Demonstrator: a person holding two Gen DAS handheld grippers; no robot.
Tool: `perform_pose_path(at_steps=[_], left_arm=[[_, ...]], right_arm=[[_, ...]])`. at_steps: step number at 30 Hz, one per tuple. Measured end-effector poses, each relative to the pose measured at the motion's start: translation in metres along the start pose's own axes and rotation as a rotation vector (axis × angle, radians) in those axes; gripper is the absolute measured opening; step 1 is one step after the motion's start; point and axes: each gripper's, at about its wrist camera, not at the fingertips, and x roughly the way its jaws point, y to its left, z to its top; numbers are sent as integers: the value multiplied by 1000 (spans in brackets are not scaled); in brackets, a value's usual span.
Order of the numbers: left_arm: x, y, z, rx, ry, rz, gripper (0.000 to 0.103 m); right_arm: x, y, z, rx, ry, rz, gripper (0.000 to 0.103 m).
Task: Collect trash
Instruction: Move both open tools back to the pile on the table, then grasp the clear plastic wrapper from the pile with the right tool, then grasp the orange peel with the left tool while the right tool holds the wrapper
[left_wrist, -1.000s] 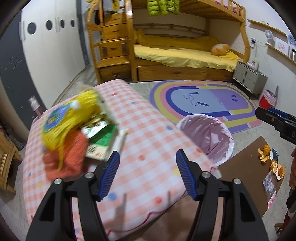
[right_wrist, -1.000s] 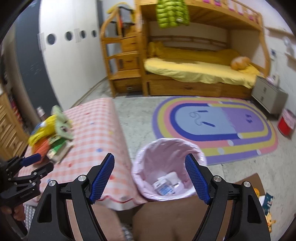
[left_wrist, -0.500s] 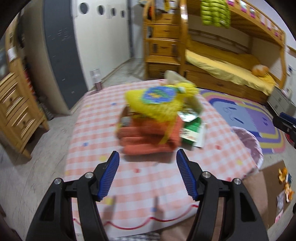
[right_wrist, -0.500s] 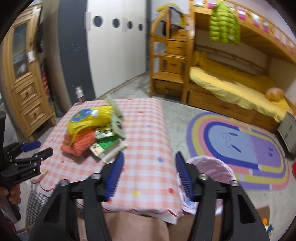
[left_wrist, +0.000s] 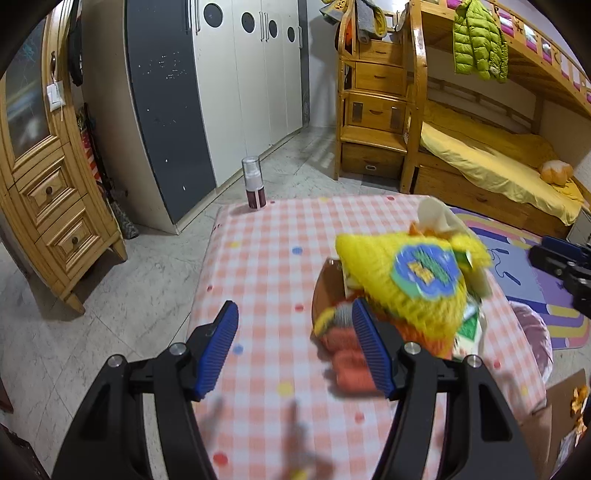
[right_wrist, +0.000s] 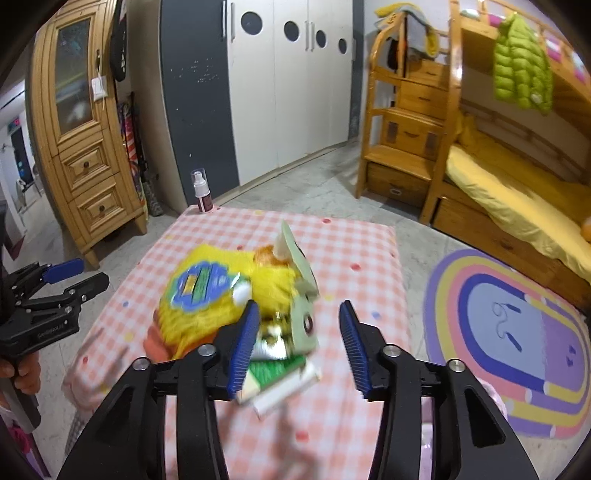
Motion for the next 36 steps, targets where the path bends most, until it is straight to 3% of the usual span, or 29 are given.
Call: perform_pose_path(at_steps=[6, 13, 15, 17, 19, 20, 31, 36], left_arm=[[28, -18, 19, 4, 21, -48, 62], [57, -48, 18, 77, 62, -75, 62], [64, -52, 15, 101, 80, -62, 62], [67, -53, 13, 116, 87, -48, 62], [68, -56, 11, 145, 82, -10, 62], [68, -57, 11, 154, 80, -2, 62], [39, -42, 21, 122, 46, 11, 62], [24, -52, 44, 128, 17, -46, 62]], right_arm=[[58, 0, 26, -6, 63, 43, 52], [99, 0, 31, -7, 139, 100, 51], [105, -1, 30, -9, 152, 100, 44], [102, -5, 31, 1, 141, 95, 29], [92, -9, 33, 11, 114, 71, 6], [87, -12, 33, 14, 102, 54, 4], [15, -36, 4, 99, 6, 24, 1], [-5, -41, 2, 113, -49, 2, 1]])
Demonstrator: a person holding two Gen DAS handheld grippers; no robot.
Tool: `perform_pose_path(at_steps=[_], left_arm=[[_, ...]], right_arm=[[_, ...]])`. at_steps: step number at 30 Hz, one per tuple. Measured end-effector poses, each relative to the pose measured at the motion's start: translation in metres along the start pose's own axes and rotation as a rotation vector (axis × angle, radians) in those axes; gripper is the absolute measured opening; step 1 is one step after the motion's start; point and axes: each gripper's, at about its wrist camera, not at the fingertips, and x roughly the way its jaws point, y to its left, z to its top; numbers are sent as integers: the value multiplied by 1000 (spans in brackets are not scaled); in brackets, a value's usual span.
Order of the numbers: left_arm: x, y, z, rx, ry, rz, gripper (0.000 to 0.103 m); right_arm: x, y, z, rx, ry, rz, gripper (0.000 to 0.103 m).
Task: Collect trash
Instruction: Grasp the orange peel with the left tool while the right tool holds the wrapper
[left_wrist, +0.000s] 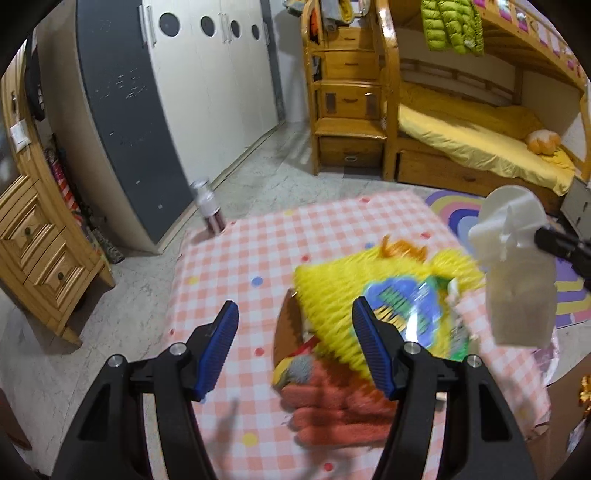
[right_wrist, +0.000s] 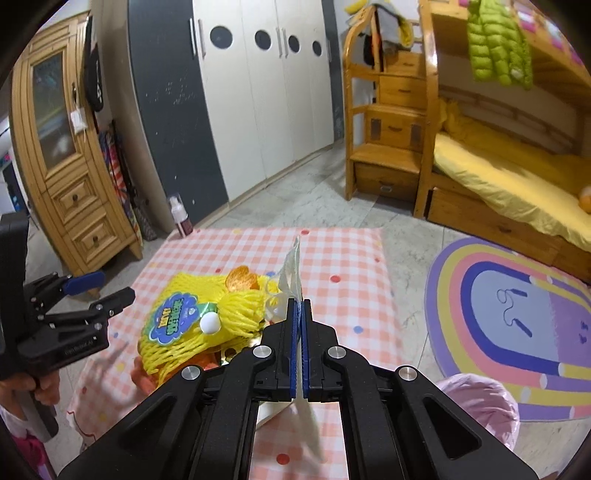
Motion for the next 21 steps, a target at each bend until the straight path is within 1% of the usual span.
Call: perform_pose_path(at_steps=[1, 3, 5, 6, 9, 11, 14, 18, 20, 21], left_arm=[[0, -4, 5, 4, -2, -18, 58], [2, -12, 18, 18, -4, -64, 53], [10, -23, 28, 40, 0, -87, 48], [18, -28, 35, 57, 8, -90, 42], [46, -38, 48, 63, 67, -130, 32], [65, -42, 53, 54, 108, -162, 32], [91, -48, 58, 49, 163, -186, 32], [111, -51, 60, 29, 230, -244, 31], [119, -51, 59, 19, 265, -270, 22], [124, -50, 58, 8, 286, -293, 15]], right_arm=[[-2, -1, 1, 1, -9, -7, 1], [-4, -2, 2, 0, -20, -15, 1], [-3, -5, 4, 5, -26, -18, 1], [-2, -7, 5, 7, -28, -19, 1], [2, -14, 7, 13, -38, -32, 1], [8, -17, 9, 13, -38, -35, 1], [16, -20, 10, 9, -34, -38, 1], [25, -23, 13, 12, -29, -31, 1], [29, -24, 14, 12, -28, -26, 1], [30, -24, 14, 15, -26, -22, 1]])
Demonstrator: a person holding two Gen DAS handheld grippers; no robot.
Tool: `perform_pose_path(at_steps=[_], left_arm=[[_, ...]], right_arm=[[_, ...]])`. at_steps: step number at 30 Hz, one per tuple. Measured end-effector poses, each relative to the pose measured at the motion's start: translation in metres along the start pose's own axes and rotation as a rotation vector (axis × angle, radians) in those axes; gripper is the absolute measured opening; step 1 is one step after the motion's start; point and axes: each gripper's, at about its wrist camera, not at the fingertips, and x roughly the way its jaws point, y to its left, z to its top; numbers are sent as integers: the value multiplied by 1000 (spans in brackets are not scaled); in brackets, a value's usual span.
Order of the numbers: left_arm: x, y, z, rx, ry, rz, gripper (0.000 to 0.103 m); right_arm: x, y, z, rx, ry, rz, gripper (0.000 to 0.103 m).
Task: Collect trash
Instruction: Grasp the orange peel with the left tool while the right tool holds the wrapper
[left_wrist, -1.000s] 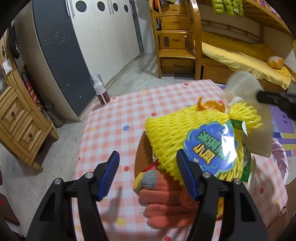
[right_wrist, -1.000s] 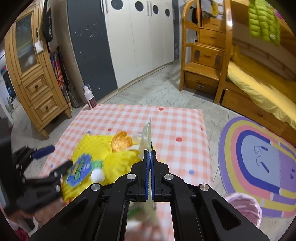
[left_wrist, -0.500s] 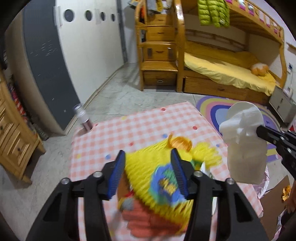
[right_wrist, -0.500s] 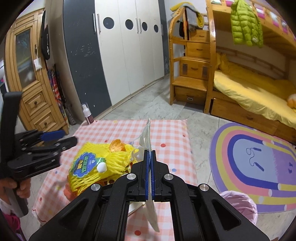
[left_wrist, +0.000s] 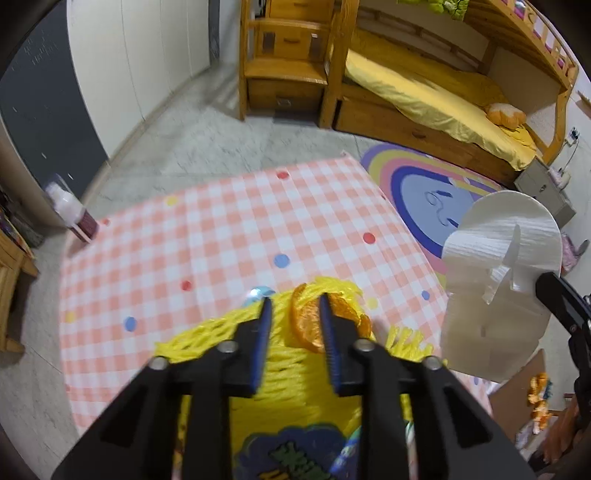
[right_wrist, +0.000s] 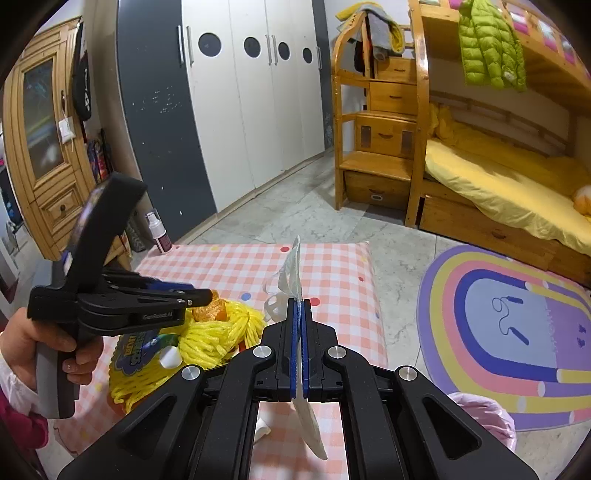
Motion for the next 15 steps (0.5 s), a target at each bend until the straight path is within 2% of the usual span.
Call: perform_pose_path(at_steps=[2, 5, 8, 15], left_arm=[[4, 2, -2, -16, 20, -22, 5], [-4, 2, -6, -16, -11, -32, 2], [-26, -1, -7, -12, -94, -17, 1], [-110, -29, -17, 34, -309, -7, 1]], right_arm=[[0, 0, -1, 2, 2, 6, 1], [-5, 0, -1, 4, -3, 8, 1], [-17, -1, 2, 7, -25, 6, 1], [-68, 1, 3, 15, -104, 0, 1]])
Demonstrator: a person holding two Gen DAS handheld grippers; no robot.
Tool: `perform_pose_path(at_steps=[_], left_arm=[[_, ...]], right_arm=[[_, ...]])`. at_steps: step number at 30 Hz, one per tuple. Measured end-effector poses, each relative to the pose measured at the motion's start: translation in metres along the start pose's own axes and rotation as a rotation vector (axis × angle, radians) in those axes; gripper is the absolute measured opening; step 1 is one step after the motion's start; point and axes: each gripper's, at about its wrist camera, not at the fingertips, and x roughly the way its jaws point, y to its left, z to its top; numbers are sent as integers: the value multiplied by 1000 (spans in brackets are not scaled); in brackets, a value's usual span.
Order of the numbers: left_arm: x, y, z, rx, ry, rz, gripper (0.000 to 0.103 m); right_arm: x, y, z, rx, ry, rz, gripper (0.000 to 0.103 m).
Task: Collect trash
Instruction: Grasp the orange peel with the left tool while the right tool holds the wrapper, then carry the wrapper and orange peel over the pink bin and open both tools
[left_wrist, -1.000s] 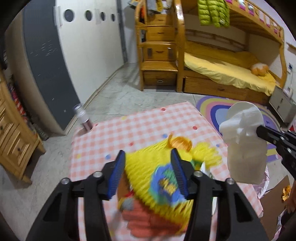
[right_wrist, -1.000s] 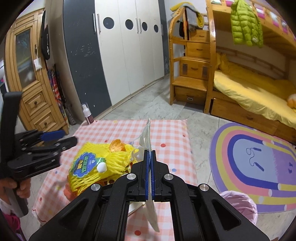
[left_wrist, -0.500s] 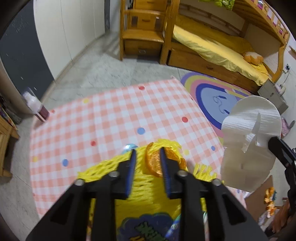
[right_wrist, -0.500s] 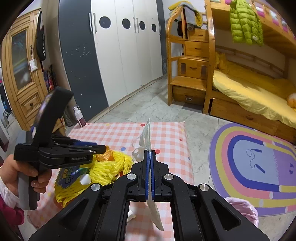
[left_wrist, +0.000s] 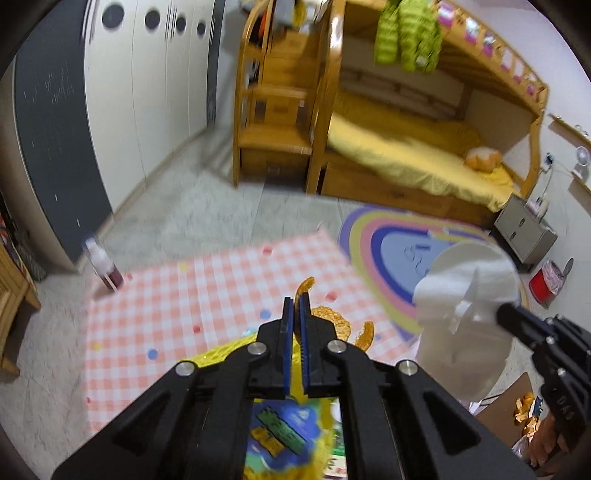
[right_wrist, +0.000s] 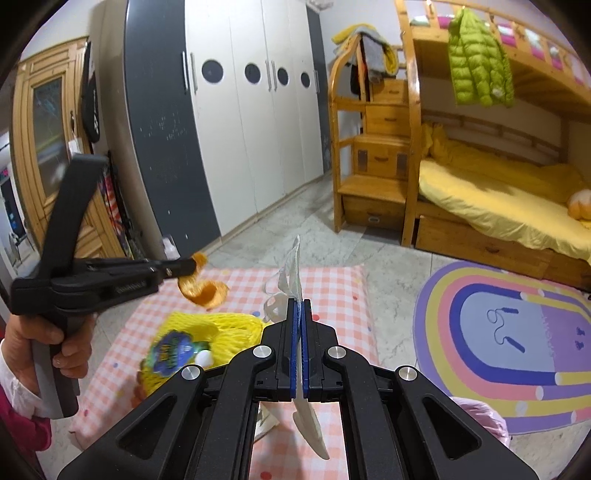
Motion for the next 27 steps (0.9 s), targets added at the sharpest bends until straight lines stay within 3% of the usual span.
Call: perform_pose_path(at_steps=[3, 7, 16, 22, 27], left_arm=[[-30, -23, -6, 41, -40, -1, 1], [-55, -59, -38, 96, -59, -12, 1], [-42, -150, -140, 229, -29, -54, 1], [-16, -213, -151, 373, 10, -114, 1], [16, -247, -143, 384, 49, -165, 1]], right_arm=[[-28, -5, -7, 14, -27, -6, 1], [-62, -23, -30, 59, -25, -27, 1], [-102, -62, -120, 147, 98, -157, 1], [-120, -105, -155, 238, 127, -255, 1], [-128, -137, -161, 290, 110, -291, 1]])
